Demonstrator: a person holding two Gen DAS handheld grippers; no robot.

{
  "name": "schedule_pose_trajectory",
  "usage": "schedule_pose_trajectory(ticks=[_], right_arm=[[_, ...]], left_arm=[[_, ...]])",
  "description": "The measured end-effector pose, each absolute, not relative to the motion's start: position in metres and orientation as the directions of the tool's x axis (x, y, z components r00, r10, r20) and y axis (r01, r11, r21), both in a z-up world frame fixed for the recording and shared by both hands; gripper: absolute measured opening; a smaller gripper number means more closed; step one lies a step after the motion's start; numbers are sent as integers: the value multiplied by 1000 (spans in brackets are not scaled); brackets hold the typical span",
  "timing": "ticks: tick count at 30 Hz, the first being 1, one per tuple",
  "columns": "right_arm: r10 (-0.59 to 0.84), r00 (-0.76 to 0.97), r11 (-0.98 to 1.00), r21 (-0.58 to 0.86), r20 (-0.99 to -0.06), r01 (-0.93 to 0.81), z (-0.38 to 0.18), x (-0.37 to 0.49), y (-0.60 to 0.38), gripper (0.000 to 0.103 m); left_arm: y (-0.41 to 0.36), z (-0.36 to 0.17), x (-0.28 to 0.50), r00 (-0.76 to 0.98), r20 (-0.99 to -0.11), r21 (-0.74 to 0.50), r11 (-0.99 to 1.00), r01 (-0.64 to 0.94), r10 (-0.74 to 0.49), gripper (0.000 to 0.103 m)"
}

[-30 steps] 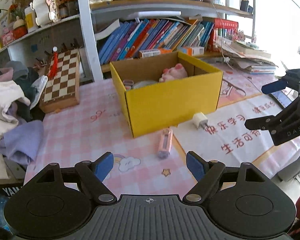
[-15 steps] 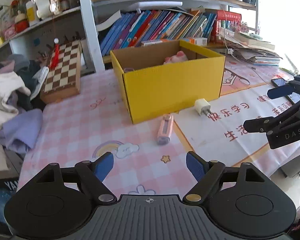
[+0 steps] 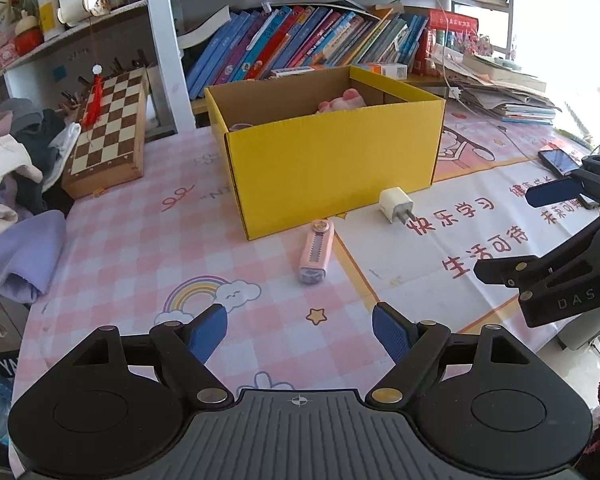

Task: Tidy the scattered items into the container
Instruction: 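Withdraw both tools from the box back over the table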

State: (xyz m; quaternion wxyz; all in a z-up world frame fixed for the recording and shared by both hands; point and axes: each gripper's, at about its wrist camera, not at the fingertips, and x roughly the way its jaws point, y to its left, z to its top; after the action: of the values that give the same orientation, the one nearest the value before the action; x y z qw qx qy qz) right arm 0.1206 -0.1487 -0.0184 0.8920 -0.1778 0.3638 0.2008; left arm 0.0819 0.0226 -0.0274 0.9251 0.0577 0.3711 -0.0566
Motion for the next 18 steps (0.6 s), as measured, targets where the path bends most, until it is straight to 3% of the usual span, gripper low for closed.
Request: schedule_pose_trajectory(ticks=[18], right_arm=[[255,633,847,-147,-731,-511,-20,142,-156,93]], left_arm=[[16,-35,102,702,-710,47,990,131,-59,82]])
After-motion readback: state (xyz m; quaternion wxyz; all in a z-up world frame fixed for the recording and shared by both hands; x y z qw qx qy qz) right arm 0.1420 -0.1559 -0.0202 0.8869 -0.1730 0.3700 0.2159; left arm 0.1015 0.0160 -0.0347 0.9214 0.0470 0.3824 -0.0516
